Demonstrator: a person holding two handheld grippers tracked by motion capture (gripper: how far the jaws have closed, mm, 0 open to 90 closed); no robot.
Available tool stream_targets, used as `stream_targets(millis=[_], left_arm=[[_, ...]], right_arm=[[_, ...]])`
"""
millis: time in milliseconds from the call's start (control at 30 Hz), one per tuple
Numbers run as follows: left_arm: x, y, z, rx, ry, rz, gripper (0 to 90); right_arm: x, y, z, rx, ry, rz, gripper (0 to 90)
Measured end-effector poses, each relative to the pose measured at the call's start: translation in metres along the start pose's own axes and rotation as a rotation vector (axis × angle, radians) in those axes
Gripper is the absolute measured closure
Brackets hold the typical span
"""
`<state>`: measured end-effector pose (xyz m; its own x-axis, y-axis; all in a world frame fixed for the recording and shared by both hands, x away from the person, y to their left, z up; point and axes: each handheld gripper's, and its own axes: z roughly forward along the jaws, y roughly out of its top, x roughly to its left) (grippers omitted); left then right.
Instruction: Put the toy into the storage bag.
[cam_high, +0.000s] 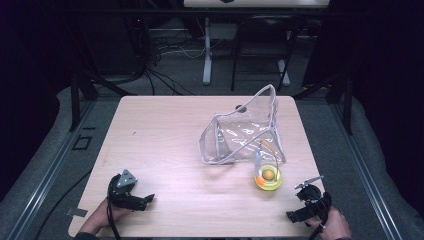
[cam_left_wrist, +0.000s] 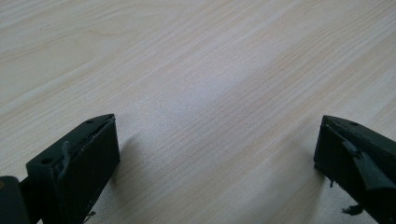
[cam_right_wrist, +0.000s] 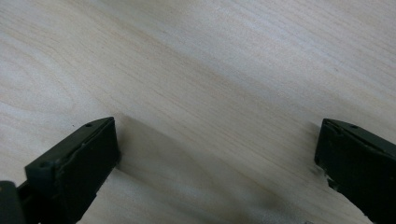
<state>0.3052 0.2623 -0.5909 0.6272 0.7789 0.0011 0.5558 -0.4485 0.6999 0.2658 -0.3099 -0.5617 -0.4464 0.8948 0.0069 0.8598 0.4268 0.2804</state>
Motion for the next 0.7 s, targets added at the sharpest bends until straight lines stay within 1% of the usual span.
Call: stream_targets(millis=[133,167,267,367,500,533,567,600,633,700], left_arm=[[0.0000,0.0000,0.0000,0.000,0.000,0.000,0.0],[-0.0001,0.0000,0.0000,0.000,0.001,0.000,0.0],[0.0002,0.0001,-0.0003,0.003,0.000,0.004,0.1],[0.0002,0.0001,-0.0002,0.003,-0.001,0.002,0.0],[0.0000,0.0001,-0.0002,0.002,-0.001,0.001,0.1],[-0.0001,0.0000,0.0000,0.000,0.000,0.000,0.1],[0.0000,0.0000,-0.0001,0.001,0.000,0.002,0.1],[0.0001,0.0000,0.0000,0.001,0.000,0.002,0.1],[0.0001,0.0001,-0.0001,0.002,0.000,0.003,0.1],[-0.0001,-0.0001,0.0003,-0.002,0.006,0.002,0.0]], right_arm=[[-0.0001,-0.0003,0.0001,-0.002,-0.005,-0.001,0.0],[0.0002,-0.0005,0.0000,-0.005,0.000,0.002,0.0],[-0.0004,-0.0003,-0.0009,0.004,-0.009,-0.008,0.0],[0.0001,-0.0002,0.0002,-0.002,0.000,0.001,0.0],[-0.0001,0.0013,0.0000,0.010,0.003,-0.009,0.0],[0.0018,-0.0001,0.0028,-0.027,0.011,0.022,0.0],[0.0006,0.0010,0.0008,0.005,0.007,-0.001,0.0],[0.0006,0.0010,0.0008,0.005,0.007,-0.001,0.0],[0.0001,0.0020,-0.0003,0.026,0.003,-0.016,0.0],[-0.0002,0.0033,-0.0004,0.040,-0.004,-0.031,0.0]])
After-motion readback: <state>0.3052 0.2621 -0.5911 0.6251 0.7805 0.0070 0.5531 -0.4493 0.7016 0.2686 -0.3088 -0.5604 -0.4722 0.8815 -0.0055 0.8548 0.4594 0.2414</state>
